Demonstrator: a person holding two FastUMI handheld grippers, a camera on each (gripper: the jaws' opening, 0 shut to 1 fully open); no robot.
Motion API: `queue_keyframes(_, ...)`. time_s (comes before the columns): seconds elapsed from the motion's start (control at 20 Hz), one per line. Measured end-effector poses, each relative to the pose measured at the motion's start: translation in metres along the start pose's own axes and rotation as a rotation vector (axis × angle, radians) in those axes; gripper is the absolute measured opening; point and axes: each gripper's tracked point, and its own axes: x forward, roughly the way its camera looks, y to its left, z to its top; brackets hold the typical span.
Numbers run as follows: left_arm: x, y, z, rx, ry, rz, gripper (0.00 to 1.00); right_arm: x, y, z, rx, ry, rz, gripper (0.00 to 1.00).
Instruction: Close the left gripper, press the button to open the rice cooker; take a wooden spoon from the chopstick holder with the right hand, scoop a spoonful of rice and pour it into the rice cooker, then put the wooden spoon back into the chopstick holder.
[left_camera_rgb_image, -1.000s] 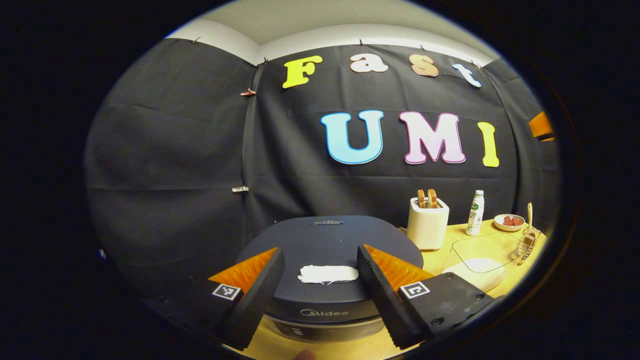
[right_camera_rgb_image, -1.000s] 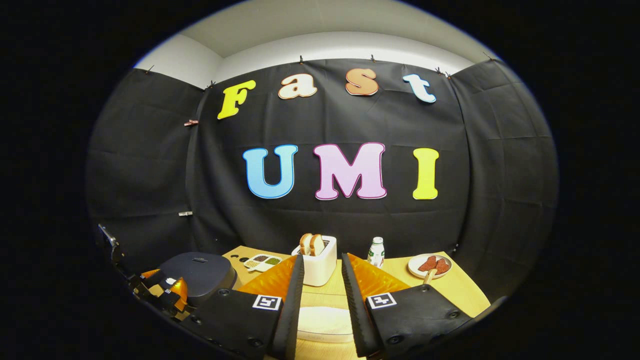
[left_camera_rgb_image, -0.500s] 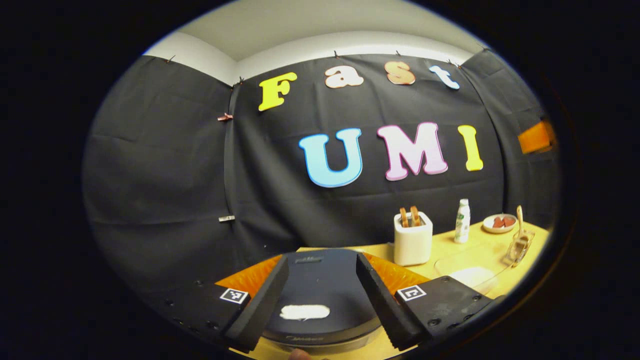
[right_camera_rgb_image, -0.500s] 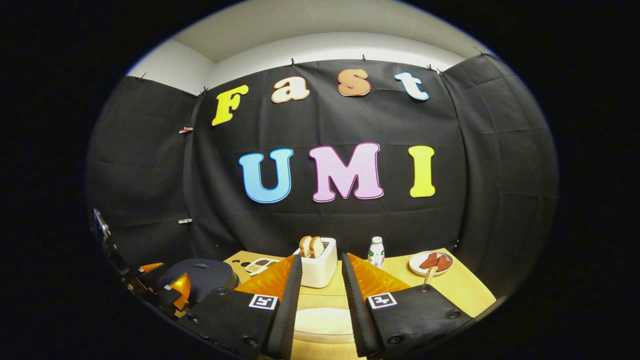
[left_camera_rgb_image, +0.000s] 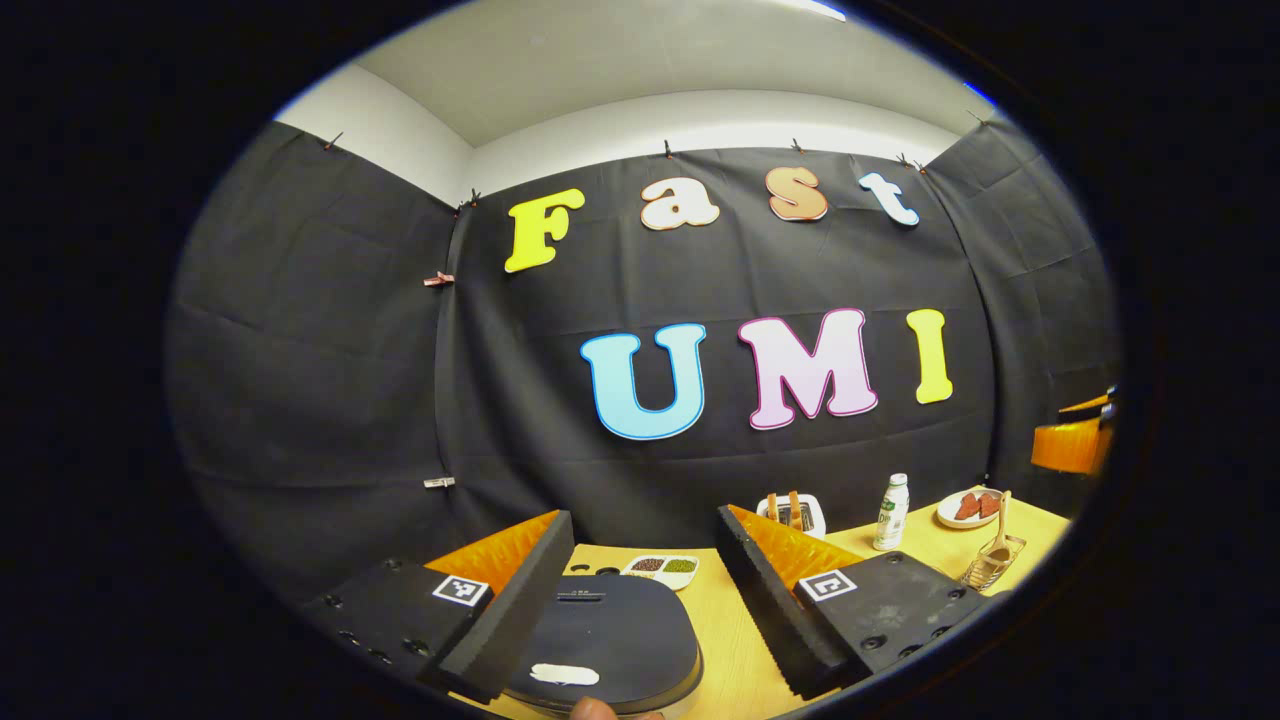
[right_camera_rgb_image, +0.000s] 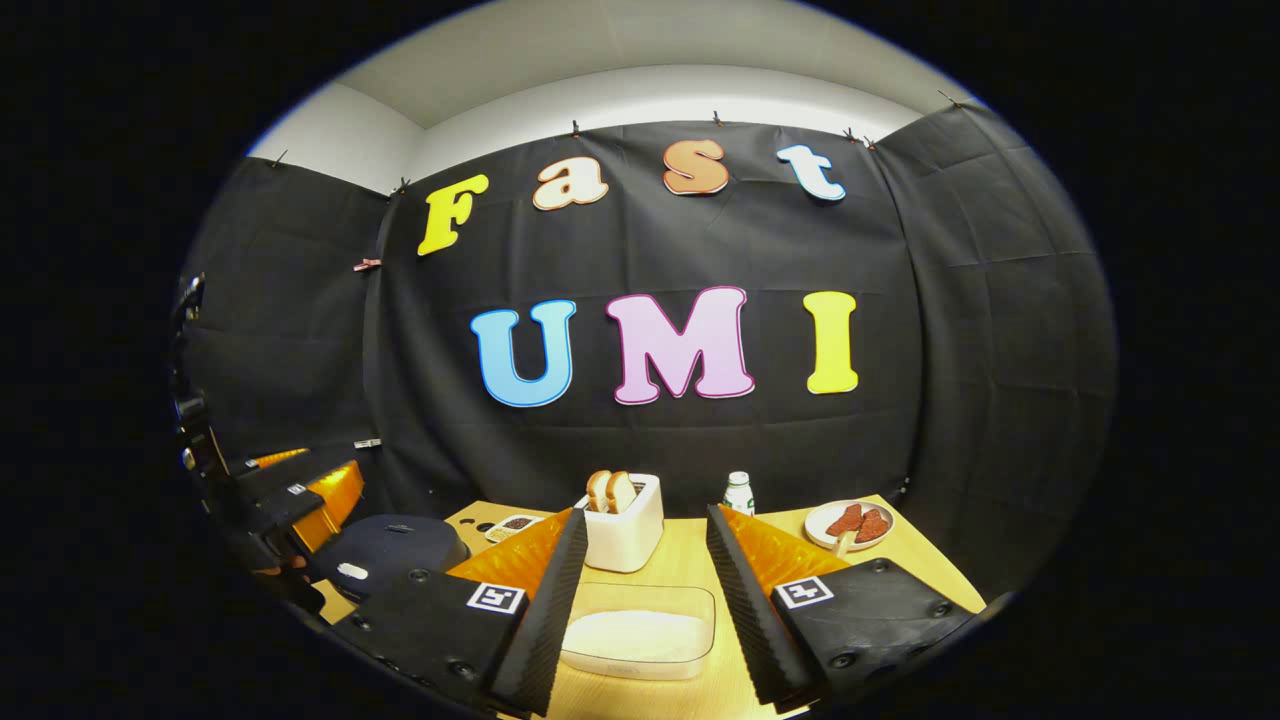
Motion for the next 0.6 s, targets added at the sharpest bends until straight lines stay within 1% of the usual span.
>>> queue_keyframes(0.05, -0.004, -0.007, 0.006, 0.001, 0.000, -0.007, 0.96, -0.002, -0.005, 0.001, 0.000, 0.003, -0.011, 0.78)
queue_keyframes(0.1, -0.008, -0.017, 0.010, -0.004, 0.003, -0.021, 0.97, -0.004, -0.009, 0.001, -0.006, 0.004, -0.016, 0.78)
queue_keyframes(0.15, -0.013, -0.027, 0.013, -0.011, 0.009, -0.039, 0.99, -0.005, -0.012, 0.000, -0.017, 0.006, -0.018, 0.81)
queue_keyframes(0.2, -0.017, -0.036, 0.014, -0.015, 0.013, -0.055, 0.96, -0.007, -0.015, 0.002, -0.029, 0.002, -0.020, 0.81)
queue_keyframes(0.25, -0.022, -0.044, 0.017, -0.015, 0.013, -0.066, 0.96, -0.009, -0.018, 0.004, -0.038, -0.003, -0.023, 0.81)
queue_keyframes(0.3, -0.028, -0.051, 0.018, -0.015, 0.016, -0.075, 0.99, -0.012, -0.022, 0.006, -0.040, -0.009, -0.027, 0.81)
queue_keyframes(0.35, -0.032, -0.056, 0.019, -0.016, 0.019, -0.080, 0.99, -0.014, -0.025, 0.008, -0.039, -0.015, -0.031, 0.81)
queue_keyframes(0.4, -0.036, -0.064, 0.021, -0.024, 0.020, -0.088, 0.97, -0.016, -0.028, 0.009, -0.041, -0.018, -0.036, 0.81)
queue_keyframes(0.45, -0.040, -0.070, 0.024, -0.035, 0.016, -0.094, 0.96, -0.018, -0.033, 0.007, -0.045, -0.016, -0.044, 0.81)
queue_keyframes(0.5, -0.043, -0.073, 0.026, -0.044, 0.010, -0.093, 0.99, -0.020, -0.036, 0.006, -0.047, -0.011, -0.046, 0.81)
queue_keyframes(0.55, -0.046, -0.076, 0.029, -0.050, 0.003, -0.096, 0.96, -0.023, -0.039, 0.005, -0.042, -0.009, -0.048, 0.81)
queue_keyframes(0.6, -0.049, -0.079, 0.030, -0.050, -0.003, -0.098, 0.97, -0.024, -0.041, 0.005, -0.038, -0.008, -0.051, 0.81)
